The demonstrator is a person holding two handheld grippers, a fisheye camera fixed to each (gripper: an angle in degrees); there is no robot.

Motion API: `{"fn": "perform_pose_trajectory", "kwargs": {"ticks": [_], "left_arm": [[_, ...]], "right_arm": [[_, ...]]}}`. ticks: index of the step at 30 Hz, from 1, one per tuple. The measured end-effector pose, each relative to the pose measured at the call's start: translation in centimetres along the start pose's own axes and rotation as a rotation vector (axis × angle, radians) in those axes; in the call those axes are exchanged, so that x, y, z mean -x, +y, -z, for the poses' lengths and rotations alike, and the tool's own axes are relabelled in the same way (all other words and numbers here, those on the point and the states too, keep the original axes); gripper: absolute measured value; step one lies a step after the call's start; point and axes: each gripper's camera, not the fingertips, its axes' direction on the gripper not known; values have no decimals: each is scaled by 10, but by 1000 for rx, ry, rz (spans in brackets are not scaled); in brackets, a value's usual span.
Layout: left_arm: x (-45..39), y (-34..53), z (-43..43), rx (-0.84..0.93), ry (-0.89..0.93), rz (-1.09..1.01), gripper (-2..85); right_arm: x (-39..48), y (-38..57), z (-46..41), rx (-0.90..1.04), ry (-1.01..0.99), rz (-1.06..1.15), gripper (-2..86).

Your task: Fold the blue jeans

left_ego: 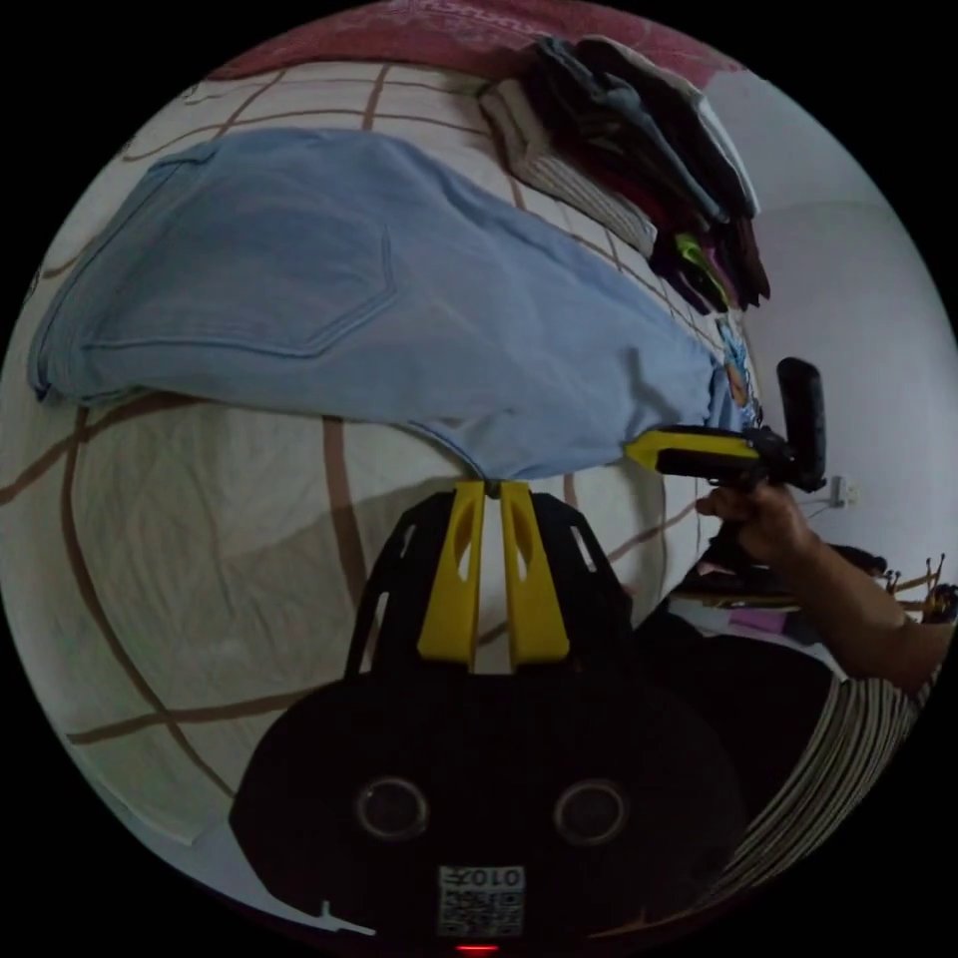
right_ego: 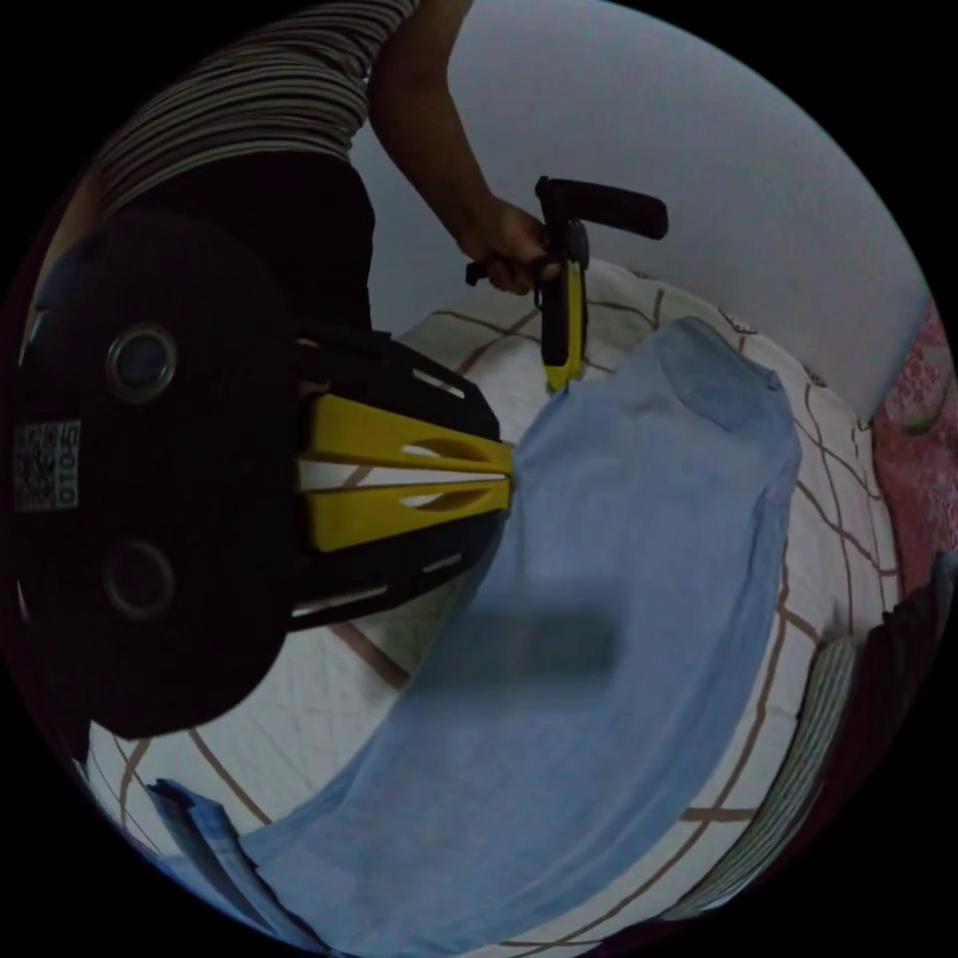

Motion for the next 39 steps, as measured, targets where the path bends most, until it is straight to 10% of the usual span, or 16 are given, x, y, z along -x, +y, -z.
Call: {"fn": "perform_pose_trajectory", "kwargs": {"ticks": [7, 13, 20, 26, 39], "left_arm": [[-11, 50, 9, -8, 79, -30, 11], [-81, 91, 63, -250, -68, -308, 0], [-236, 120, 73, -358, -344, -649, 0], [-316, 131, 44, -401, -241, -632, -1], [-517, 114, -83, -376, -384, -395, -2]], "right_arm": [[30, 77, 71, -109, -10, 28, 38], [86, 196, 159, -559, 503, -61, 42], [81, 263, 199, -450, 767, -245, 66], [-5, 299, 226, -386, 675, -376, 90], [-123, 277, 259, -46, 764, 192, 43]]}}
